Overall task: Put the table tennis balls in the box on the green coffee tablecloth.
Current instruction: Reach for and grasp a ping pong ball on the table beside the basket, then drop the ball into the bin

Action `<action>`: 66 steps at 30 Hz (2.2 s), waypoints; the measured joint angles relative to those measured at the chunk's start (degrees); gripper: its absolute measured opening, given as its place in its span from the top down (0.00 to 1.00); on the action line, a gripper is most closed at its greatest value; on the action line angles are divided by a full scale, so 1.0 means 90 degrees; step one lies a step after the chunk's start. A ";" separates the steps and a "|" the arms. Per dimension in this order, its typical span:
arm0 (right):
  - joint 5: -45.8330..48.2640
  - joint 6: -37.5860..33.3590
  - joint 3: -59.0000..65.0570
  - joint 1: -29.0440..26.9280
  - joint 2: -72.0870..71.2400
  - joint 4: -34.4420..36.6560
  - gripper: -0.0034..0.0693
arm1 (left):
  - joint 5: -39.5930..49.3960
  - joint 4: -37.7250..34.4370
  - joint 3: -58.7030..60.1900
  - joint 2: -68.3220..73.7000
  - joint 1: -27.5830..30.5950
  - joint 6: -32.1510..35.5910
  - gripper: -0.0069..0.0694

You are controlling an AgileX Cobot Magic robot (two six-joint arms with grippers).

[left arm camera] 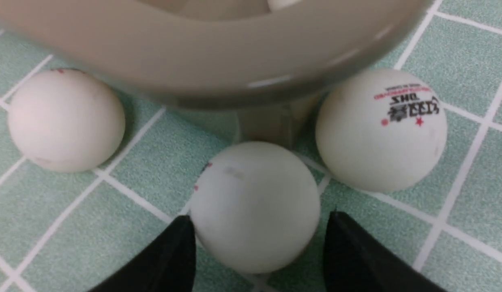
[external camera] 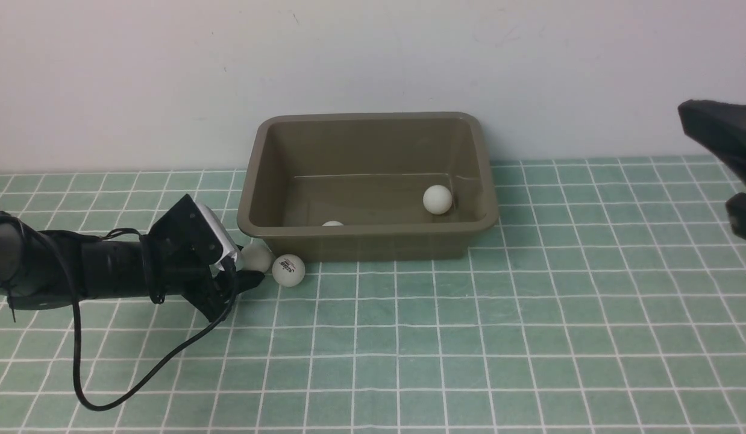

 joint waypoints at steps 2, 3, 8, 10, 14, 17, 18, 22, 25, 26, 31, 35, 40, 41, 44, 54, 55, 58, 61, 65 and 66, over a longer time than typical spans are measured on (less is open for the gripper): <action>-0.0002 0.0000 0.0000 0.0000 0.0000 0.0000 0.42 | 0.0000 0.0000 -0.0008 0.0000 0.0000 -0.0030 0.42; -0.0002 0.0000 0.0000 0.0000 0.0000 0.0000 0.42 | 0.0000 0.0000 -0.0008 0.0000 0.0000 -0.0041 0.43; -0.0023 0.0000 0.0000 0.0000 0.0000 0.0000 0.42 | -0.0027 0.0040 -0.0008 -0.0120 0.0000 -0.0147 0.48; -0.0076 0.0000 0.0000 0.0000 0.0000 0.0000 0.42 | -0.0055 0.0048 -0.0008 -0.0235 0.0000 -0.0189 0.48; -0.0266 0.0000 0.0000 0.0000 0.0000 0.0000 0.42 | -0.0226 0.0048 -0.0008 -0.0616 0.0000 -0.0391 0.48; -0.0333 0.0000 0.0000 0.0000 0.0000 -0.0012 0.42 | -0.0534 0.0202 -0.0008 -0.0884 0.0000 -0.0740 0.48; -0.0333 0.0000 0.0000 0.0000 0.0000 -0.0019 0.42 | -0.0645 0.0367 -0.0008 -0.0951 0.0000 -0.0908 0.48; -0.0333 0.0000 0.0000 0.0000 0.0000 -0.0019 0.42 | -0.0906 0.1140 -0.0008 -0.1212 0.0000 -0.1658 0.48; -0.0333 0.0000 0.0000 0.0000 0.0000 -0.0019 0.42 | -0.0911 0.1436 -0.0008 -0.1393 0.0000 -0.2096 0.48; -0.0333 0.0000 0.0000 0.0000 0.0000 -0.0019 0.42 | -0.0911 0.1462 -0.0008 -0.1472 0.0000 -0.2205 0.48; -0.0333 0.0000 0.0000 0.0000 0.0000 -0.0019 0.42 | -0.0620 0.1387 -0.0008 -0.1899 0.0000 -0.2297 0.48; -0.0333 0.0000 0.0000 0.0000 0.0000 -0.0019 0.42 | -0.0082 0.0866 -0.0008 -0.2109 0.0000 -0.2009 0.48; -0.0333 0.0000 0.0000 0.0000 0.0000 -0.0019 0.42 | 0.0325 0.0251 -0.0008 -0.1974 0.0000 -0.1436 0.48; -0.0333 0.0000 0.0000 0.0000 0.0000 -0.0019 0.42 | 0.0344 0.0224 -0.0008 -0.1955 0.0000 -0.1370 0.48; -0.0339 0.0000 0.0000 0.0000 0.0000 -0.0019 0.42 | 0.0395 0.0193 -0.0015 -0.1816 0.0000 -0.1152 0.48; -0.0339 0.0000 0.0000 0.0000 0.0000 -0.0019 0.42 | 0.0465 0.0161 -0.0313 -0.1428 -0.0284 -0.0909 0.41; -0.0339 0.0000 0.0000 0.0000 0.0000 -0.0019 0.42 | 0.0465 0.0161 -0.0343 -0.1419 -0.0321 -0.0909 0.39; -0.0345 0.0000 0.0000 0.0000 0.0000 -0.0019 0.42 | 0.0391 0.0154 -0.0435 -0.1406 -0.0446 -0.0909 0.33; -0.0345 0.0000 0.0000 0.0000 0.0000 -0.0019 0.42 | 0.0296 0.0154 -0.0477 -0.1406 -0.0506 -0.0917 0.31; -0.0350 0.0000 0.0000 0.0000 0.0000 -0.0019 0.42 | 0.0173 0.0148 -0.0496 -0.1406 -0.0522 -0.0989 0.29; -0.0350 0.0000 0.0000 0.0000 0.0000 -0.0019 0.42 | 0.0145 0.0148 -0.0496 -0.1412 -0.0509 -0.1035 0.29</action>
